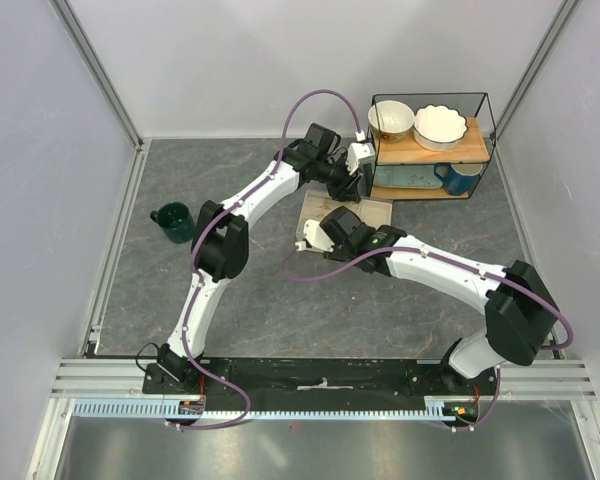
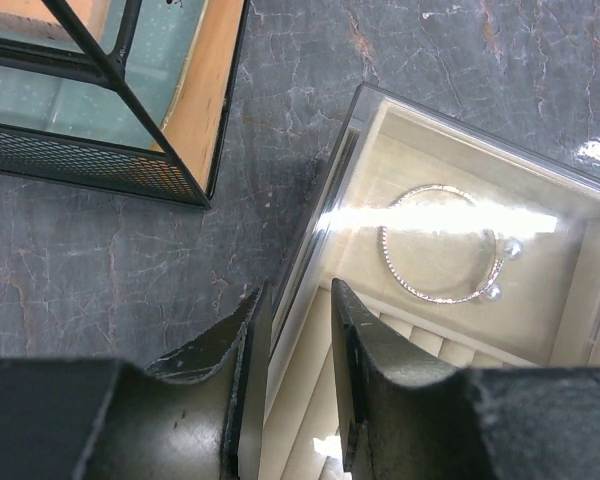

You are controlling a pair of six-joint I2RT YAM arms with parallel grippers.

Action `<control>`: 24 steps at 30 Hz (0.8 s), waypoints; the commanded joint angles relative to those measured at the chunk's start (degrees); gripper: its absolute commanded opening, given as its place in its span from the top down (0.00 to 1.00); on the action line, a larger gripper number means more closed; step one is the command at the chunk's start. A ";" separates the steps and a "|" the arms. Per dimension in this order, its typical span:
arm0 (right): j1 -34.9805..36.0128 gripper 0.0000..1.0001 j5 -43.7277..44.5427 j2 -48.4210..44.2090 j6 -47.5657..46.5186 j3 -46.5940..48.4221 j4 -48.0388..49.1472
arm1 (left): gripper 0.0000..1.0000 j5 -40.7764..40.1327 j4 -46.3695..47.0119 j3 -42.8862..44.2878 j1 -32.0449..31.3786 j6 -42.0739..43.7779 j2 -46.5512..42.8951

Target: Organize the mixed jewelry

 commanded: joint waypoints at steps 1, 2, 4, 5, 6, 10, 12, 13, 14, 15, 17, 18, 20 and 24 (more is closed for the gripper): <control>-0.15 0.48 2.42 -2.71 0.32 2.71 1.43 | 0.65 -2.00 -16.47 -4.12 -2.46 0.39 5.22; -0.15 0.48 2.51 -2.80 0.41 2.80 1.34 | 0.65 -2.00 -16.47 -4.20 -2.37 0.31 5.22; -0.06 0.48 2.86 -2.97 0.32 3.24 0.99 | 0.65 -2.00 -16.47 -4.20 -2.45 0.48 5.13; -0.06 0.47 2.95 -3.23 0.23 3.33 0.90 | 0.65 -2.09 -16.47 -4.21 -2.46 0.39 5.04; 0.02 0.47 3.12 -3.15 0.06 3.42 0.81 | 0.65 -2.09 -16.47 -4.21 -2.46 0.39 5.04; 0.02 0.43 3.74 -2.53 -0.38 3.16 0.64 | 0.65 -1.91 -16.47 -4.12 -2.37 0.39 5.04; 0.02 0.41 3.21 -2.53 -0.12 3.07 0.64 | 0.65 -2.09 -16.64 -4.20 -2.46 0.48 5.04; -0.06 0.38 3.21 -2.45 -0.12 3.16 0.55 | 0.65 -2.00 -16.64 -4.21 -2.46 0.57 4.96; 0.02 0.35 2.78 -2.45 0.05 3.07 0.55 | 0.65 -1.91 -16.73 -4.21 -2.46 0.66 4.87; -0.06 0.33 2.69 -2.53 0.06 2.98 0.46 | 0.65 -2.08 -16.82 -4.21 -2.46 0.74 4.96; -0.06 0.31 2.51 -2.36 0.14 2.81 0.37 | 0.65 -2.17 -16.82 -4.29 -2.46 0.92 4.78; -0.15 0.31 2.51 -2.27 0.14 2.63 0.46 | 0.65 -2.26 -16.82 -4.29 -2.46 0.83 4.78; -0.15 0.31 2.68 -2.01 -0.12 2.19 0.90 | 0.65 -2.35 -16.82 -4.38 -2.37 0.83 4.78; -1.20 0.31 3.04 -1.13 -1.09 0.44 2.66 | 0.65 -3.14 -16.82 -4.38 -2.28 0.83 4.34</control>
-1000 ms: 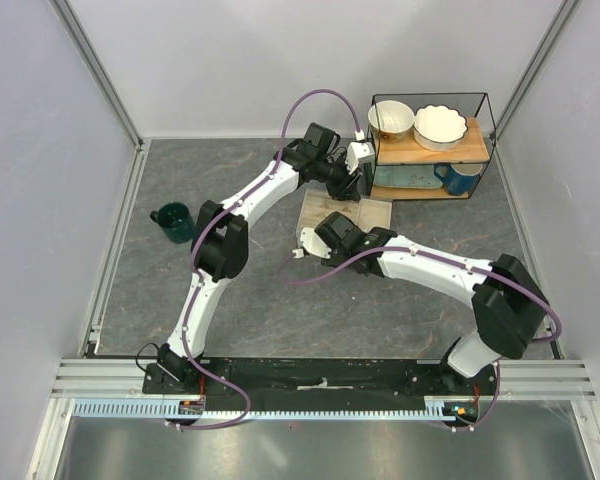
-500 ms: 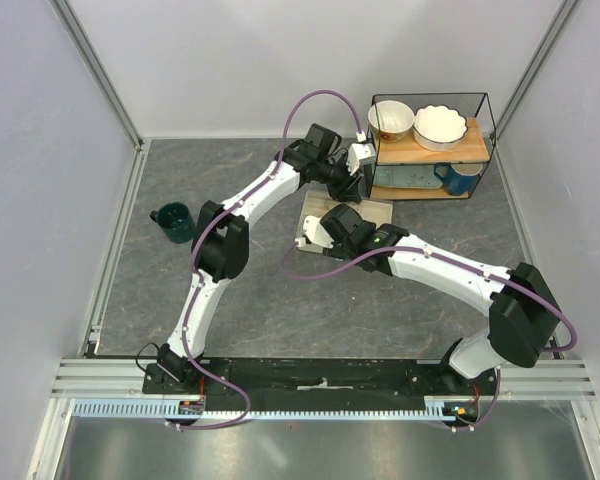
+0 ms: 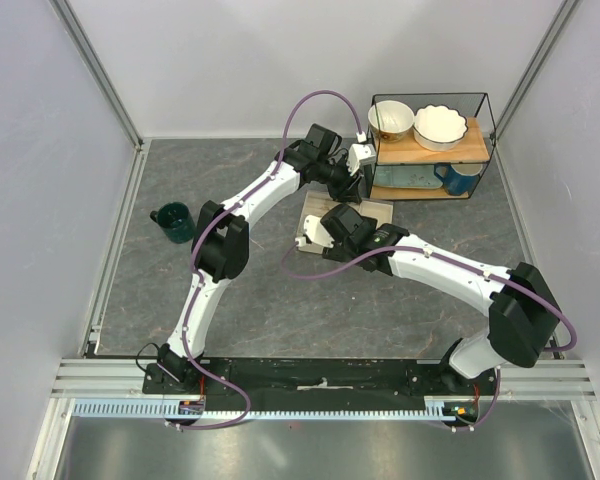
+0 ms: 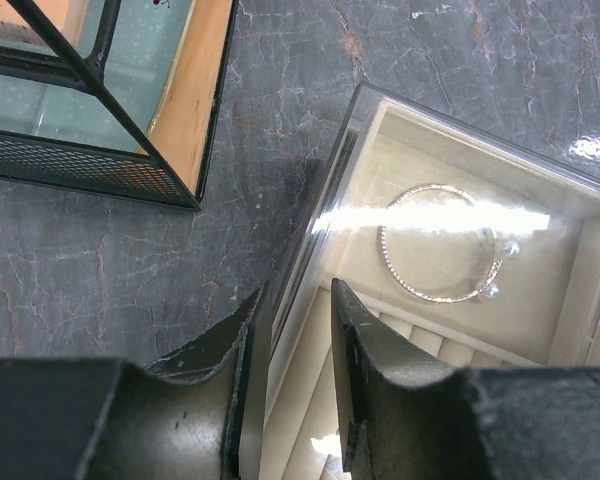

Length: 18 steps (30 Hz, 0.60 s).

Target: Organize the mixed jewelry

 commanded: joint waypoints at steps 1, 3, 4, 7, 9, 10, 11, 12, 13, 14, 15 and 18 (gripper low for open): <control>-1.05 0.31 0.87 0.68 -1.00 -0.88 2.66 | 0.65 -3.66 -16.23 -4.47 -1.71 0.83 4.41; -1.67 0.31 0.87 1.39 -1.35 -1.49 3.36 | 0.65 -3.75 -16.23 -4.64 -1.45 0.83 4.23; -2.19 0.31 0.87 1.57 -1.53 -1.58 3.89 | 0.65 -3.67 -16.23 -4.73 -1.10 0.83 4.14; -2.99 0.31 0.44 2.09 -1.62 -1.58 4.16 | 0.65 -3.49 -16.23 -5.00 -0.48 0.75 3.97; -3.07 0.31 0.26 2.09 -1.44 -1.76 4.16 | 0.65 -3.49 -16.23 -5.26 -0.30 0.75 3.62; -2.99 0.31 0.17 2.09 -1.35 -1.76 4.16 | 0.65 -3.40 -16.23 -5.43 -0.22 0.75 3.70; -3.07 0.30 0.43 2.27 -1.44 -1.76 4.07 | 0.65 -3.40 -16.23 -5.52 -0.22 0.75 3.62; -3.08 0.31 0.61 2.36 -1.61 -1.76 4.33 | 0.65 -3.31 -16.23 -5.70 -0.22 0.75 3.53; -3.34 0.31 0.87 2.53 -1.70 -1.85 4.51 | 0.65 -3.23 -16.23 -5.79 -0.22 0.75 3.44; -3.34 0.31 1.48 2.71 -1.97 -1.93 4.68 | 0.65 -3.14 -16.14 -5.96 -0.22 0.83 3.35; -3.51 0.31 1.75 2.80 -2.32 -2.02 5.12 | 0.65 -3.14 -16.14 -6.14 -0.22 0.83 3.35; -3.69 0.31 1.93 2.71 -2.50 -1.94 5.56 | 0.65 -3.14 -16.23 -7.01 -0.13 1.18 2.91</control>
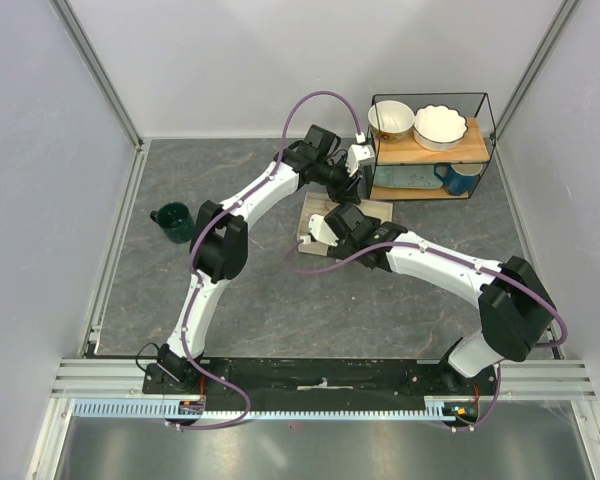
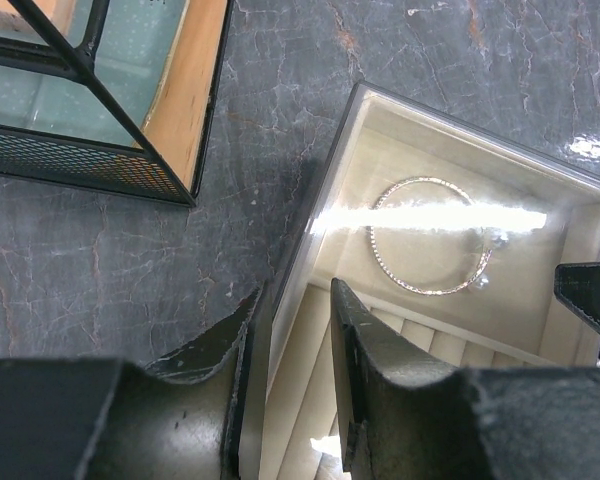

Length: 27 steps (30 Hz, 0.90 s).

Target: Organize the mixed jewelry

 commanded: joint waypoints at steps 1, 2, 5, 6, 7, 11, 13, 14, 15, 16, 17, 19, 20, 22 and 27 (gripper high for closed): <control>-0.72 0.31 1.91 0.39 -0.83 -0.03 3.05 | 0.65 -3.40 -16.64 -5.47 -0.26 1.08 3.90; -0.63 0.31 1.90 0.39 -0.83 0.05 3.05 | 0.65 -3.31 -16.47 -6.08 -0.26 1.08 3.55; -0.72 0.31 1.46 0.48 -1.18 -0.03 3.05 | 0.65 -3.49 -15.94 -6.87 -0.08 0.73 2.84; -0.81 0.31 1.64 0.65 -1.27 -0.03 3.14 | 0.65 -3.49 -15.94 -7.05 -0.08 0.72 2.75; -0.81 0.31 1.99 0.74 -1.45 -0.03 3.14 | 0.65 -3.58 -15.85 -7.22 0.00 0.72 2.58; -0.98 0.31 2.08 0.40 -1.62 -0.12 3.14 | 0.66 -3.84 -15.76 -8.71 0.18 0.72 1.79; -1.07 0.31 2.08 0.22 -1.54 -0.12 3.14 | 0.66 -3.84 -15.59 -9.33 0.18 0.81 1.26; -1.07 0.31 1.99 -0.04 -1.45 -0.12 3.05 | 0.66 -3.75 -15.50 -9.94 0.27 0.90 1.00; -0.98 0.31 1.91 -0.13 -1.28 0.05 2.79 | 0.66 -3.84 -15.41 -10.12 0.27 0.90 0.65; -1.07 0.31 1.73 -0.22 -1.10 0.14 2.52 | 0.66 -3.84 -15.32 -10.30 0.27 0.81 0.47; -1.07 0.30 1.38 -0.40 -0.92 0.23 2.17 | 0.66 -3.84 -15.32 -10.39 0.36 0.81 0.29; -1.07 0.31 1.20 -0.66 -0.40 0.41 1.38 | 0.66 -3.84 -15.32 -10.48 0.36 0.72 -0.41; -1.07 0.31 1.03 -1.10 -0.39 0.49 1.03 | 0.66 -3.84 -15.32 -10.65 0.36 0.55 -0.58; -1.07 0.30 0.15 -1.71 0.39 0.76 0.15 | 0.66 -3.84 -15.24 -10.83 0.36 0.37 -1.46; -0.98 0.25 -4.24 -4.26 3.73 3.13 -4.50 | 0.62 -3.84 -15.24 -10.83 0.44 -0.42 -3.31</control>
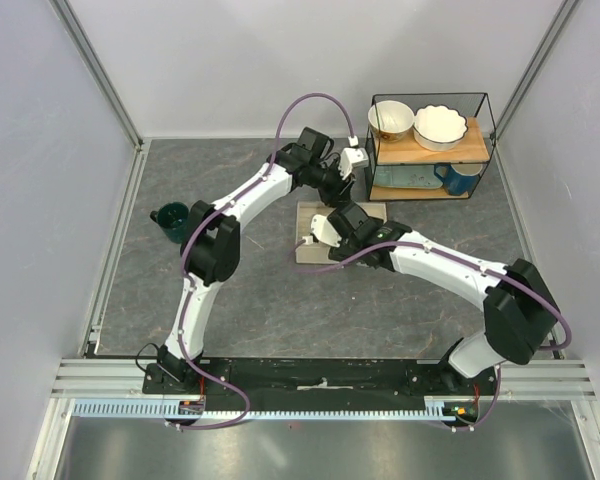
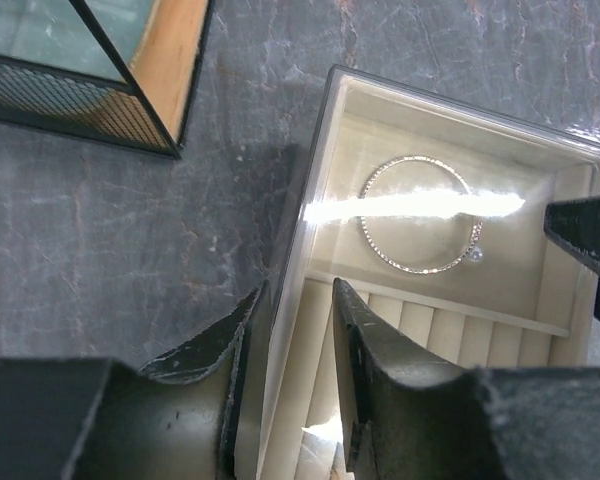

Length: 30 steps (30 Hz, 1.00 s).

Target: Organize the mixed jewelry

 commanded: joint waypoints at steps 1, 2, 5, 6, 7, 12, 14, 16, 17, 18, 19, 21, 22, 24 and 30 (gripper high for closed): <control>-0.65 0.24 -3.56 -3.87 4.26 3.35 -3.15 | 0.61 -2.79 -15.63 -3.88 -0.34 -0.53 0.89; -0.65 0.22 -4.27 -5.01 4.79 3.61 -3.68 | 0.60 -2.88 -15.28 -4.23 -0.26 -0.79 -0.34; -0.66 0.15 -6.47 -8.43 7.33 4.23 -4.39 | 0.56 -3.32 -13.79 -4.76 0.18 -2.37 -2.98; -0.74 0.02 -6.74 -9.14 7.87 4.32 -4.56 | 0.54 -3.58 -13.26 -4.93 0.45 -2.72 -5.25; -0.74 0.02 -6.57 -9.93 8.13 4.40 -4.65 | 0.52 -3.84 -12.30 -5.19 0.97 -3.16 -6.31; -2.49 0.02 -4.37 -15.12 10.15 4.40 -1.77 | 0.41 -6.74 -7.38 -7.56 5.00 -8.69 -16.66; -4.07 0.02 -3.41 -16.61 11.21 5.19 -0.18 | 0.39 -7.27 -2.65 -10.72 6.85 -12.72 -20.19; -6.53 0.02 -3.05 -17.32 12.88 5.98 1.67 | 0.34 -7.45 0.88 -14.57 9.58 -14.76 -25.45; -7.15 0.02 -3.14 -17.41 13.49 6.86 2.11 | 0.33 -8.23 4.46 -15.82 10.37 -16.33 -27.23; -8.64 0.02 -3.23 -17.50 15.15 7.30 3.07 | 0.31 -9.81 5.63 -16.70 11.51 -16.52 -28.55; -9.44 0.02 -3.23 -17.58 16.47 7.83 3.52 | 0.31 -10.78 6.42 -17.84 11.87 -16.61 -30.74; -11.89 0.02 -3.14 -17.85 18.50 8.71 5.27 | 0.30 -13.67 7.84 -18.29 13.36 -16.79 -32.25; -12.86 0.02 -2.79 -18.11 20.85 9.06 5.89 | 0.30 -14.56 8.45 -18.90 14.06 -17.40 -33.12; -16.11 0.02 -0.43 -18.37 22.80 10.64 7.91 | 0.30 -16.75 12.03 -20.74 16.78 -20.99 -36.72; -27.46 0.02 -0.85 -18.99 28.35 14.95 12.91 | 0.28 -27.10 20.84 -32.61 23.29 -25.49 -49.03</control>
